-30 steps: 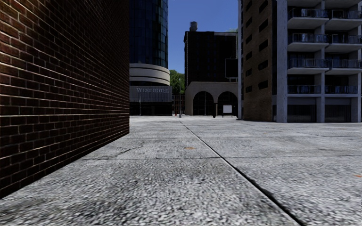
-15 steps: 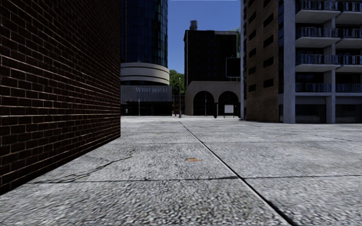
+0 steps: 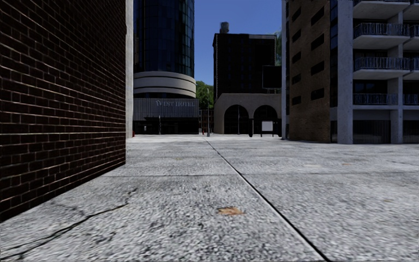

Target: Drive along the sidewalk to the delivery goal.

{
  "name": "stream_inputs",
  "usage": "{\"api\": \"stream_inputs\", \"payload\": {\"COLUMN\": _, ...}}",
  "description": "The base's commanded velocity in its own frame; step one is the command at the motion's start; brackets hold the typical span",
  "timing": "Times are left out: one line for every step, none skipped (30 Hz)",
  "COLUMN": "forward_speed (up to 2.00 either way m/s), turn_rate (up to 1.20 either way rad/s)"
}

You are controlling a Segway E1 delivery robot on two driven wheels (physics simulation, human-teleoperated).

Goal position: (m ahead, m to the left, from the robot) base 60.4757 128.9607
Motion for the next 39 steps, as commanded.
{"api": "stream_inputs", "payload": {"forward_speed": 1.98, "turn_rate": 0.0}}
{"api": "stream_inputs", "payload": {"forward_speed": 1.98, "turn_rate": 0.0}}
{"api": "stream_inputs", "payload": {"forward_speed": 1.98, "turn_rate": 0.0}}
{"api": "stream_inputs", "payload": {"forward_speed": 1.98, "turn_rate": 0.0}}
{"api": "stream_inputs", "payload": {"forward_speed": 1.98, "turn_rate": 0.0}}
{"api": "stream_inputs", "payload": {"forward_speed": 1.98, "turn_rate": 0.0}}
{"api": "stream_inputs", "payload": {"forward_speed": 1.98, "turn_rate": 0.0}}
{"api": "stream_inputs", "payload": {"forward_speed": 1.98, "turn_rate": 0.0}}
{"api": "stream_inputs", "payload": {"forward_speed": 1.98, "turn_rate": 0.0}}
{"api": "stream_inputs", "payload": {"forward_speed": 1.98, "turn_rate": 0.0}}
{"api": "stream_inputs", "payload": {"forward_speed": 1.98, "turn_rate": 0.0}}
{"api": "stream_inputs", "payload": {"forward_speed": 1.98, "turn_rate": 0.0}}
{"api": "stream_inputs", "payload": {"forward_speed": 1.98, "turn_rate": 0.0}}
{"api": "stream_inputs", "payload": {"forward_speed": 1.98, "turn_rate": 0.0}}
{"api": "stream_inputs", "payload": {"forward_speed": 1.98, "turn_rate": 0.0}}
{"api": "stream_inputs", "payload": {"forward_speed": 1.98, "turn_rate": 0.0}}
{"api": "stream_inputs", "payload": {"forward_speed": 1.98, "turn_rate": 0.0}}
{"api": "stream_inputs", "payload": {"forward_speed": 1.98, "turn_rate": 0.0}}
{"api": "stream_inputs", "payload": {"forward_speed": 1.98, "turn_rate": 0.0}}
{"api": "stream_inputs", "payload": {"forward_speed": 2.0, "turn_rate": 0.0}}
{"api": "stream_inputs", "payload": {"forward_speed": 2.0, "turn_rate": 0.0}}
{"api": "stream_inputs", "payload": {"forward_speed": 2.0, "turn_rate": 0.0}}
{"api": "stream_inputs", "payload": {"forward_speed": 2.0, "turn_rate": 0.0}}
{"api": "stream_inputs", "payload": {"forward_speed": 2.0, "turn_rate": 0.0}}
{"api": "stream_inputs", "payload": {"forward_speed": 2.0, "turn_rate": 0.0}}
{"api": "stream_inputs", "payload": {"forward_speed": 2.0, "turn_rate": 0.0}}
{"api": "stream_inputs", "payload": {"forward_speed": 2.0, "turn_rate": 0.0}}
{"api": "stream_inputs", "payload": {"forward_speed": 2.0, "turn_rate": 0.0}}
{"api": "stream_inputs", "payload": {"forward_speed": 2.0, "turn_rate": 0.0}}
{"api": "stream_inputs", "payload": {"forward_speed": 2.0, "turn_rate": 0.0}}
{"api": "stream_inputs", "payload": {"forward_speed": 2.0, "turn_rate": 0.0}}
{"api": "stream_inputs", "payload": {"forward_speed": 2.0, "turn_rate": 0.0}}
{"api": "stream_inputs", "payload": {"forward_speed": 2.0, "turn_rate": 0.0}}
{"api": "stream_inputs", "payload": {"forward_speed": 2.0, "turn_rate": 0.0}}
{"api": "stream_inputs", "payload": {"forward_speed": 2.0, "turn_rate": 0.0}}
{"api": "stream_inputs", "payload": {"forward_speed": 2.0, "turn_rate": 0.0}}
{"api": "stream_inputs", "payload": {"forward_speed": 2.0, "turn_rate": 0.0}}
{"api": "stream_inputs", "payload": {"forward_speed": 2.0, "turn_rate": 0.0}}
{"api": "stream_inputs", "payload": {"forward_speed": 2.0, "turn_rate": 0.0}}
